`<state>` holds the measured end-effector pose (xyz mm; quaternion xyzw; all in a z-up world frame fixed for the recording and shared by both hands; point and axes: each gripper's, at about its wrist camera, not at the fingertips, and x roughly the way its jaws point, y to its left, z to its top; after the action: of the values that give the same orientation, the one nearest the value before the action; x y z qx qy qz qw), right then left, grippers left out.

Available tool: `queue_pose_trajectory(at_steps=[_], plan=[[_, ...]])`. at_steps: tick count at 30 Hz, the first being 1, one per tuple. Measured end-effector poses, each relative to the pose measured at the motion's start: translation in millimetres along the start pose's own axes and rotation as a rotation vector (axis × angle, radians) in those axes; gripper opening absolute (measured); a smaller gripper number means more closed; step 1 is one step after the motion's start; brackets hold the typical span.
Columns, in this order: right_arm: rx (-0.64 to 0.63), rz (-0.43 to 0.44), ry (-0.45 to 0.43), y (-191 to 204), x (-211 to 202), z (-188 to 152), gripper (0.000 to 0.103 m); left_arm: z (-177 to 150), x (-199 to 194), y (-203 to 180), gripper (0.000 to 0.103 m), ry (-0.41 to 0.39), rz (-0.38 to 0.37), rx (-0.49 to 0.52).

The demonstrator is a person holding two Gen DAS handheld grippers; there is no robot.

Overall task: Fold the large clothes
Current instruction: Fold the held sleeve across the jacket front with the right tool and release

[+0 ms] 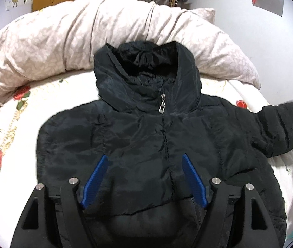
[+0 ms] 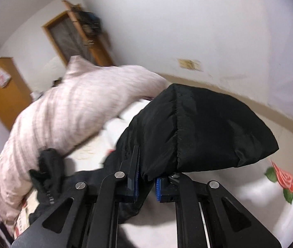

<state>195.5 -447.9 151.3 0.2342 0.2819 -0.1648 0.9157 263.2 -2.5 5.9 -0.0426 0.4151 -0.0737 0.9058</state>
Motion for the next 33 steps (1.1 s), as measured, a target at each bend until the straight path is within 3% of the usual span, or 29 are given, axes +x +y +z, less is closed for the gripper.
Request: queue_pose_trajectory(at_steps=[7, 15, 26, 33], plan=[[-0.149, 0.155, 0.016, 95, -18, -9, 0.012, 2, -36, 15, 0.075, -0.031, 0.005, -0.015], [-0.295, 0.288, 0.121, 194, 6, -64, 0.012, -6, -53, 51, 0.075, -0.046, 0.025, -0.077], [-0.446, 0.3, 0.313, 259, 84, -164, 0.012, -23, -52, 103, 0.075, -0.049, 0.047, -0.181], [-0.551, 0.304, 0.437, 274, 116, -224, 0.025, -36, -46, 128, 0.075, -0.035, 0.061, -0.223]])
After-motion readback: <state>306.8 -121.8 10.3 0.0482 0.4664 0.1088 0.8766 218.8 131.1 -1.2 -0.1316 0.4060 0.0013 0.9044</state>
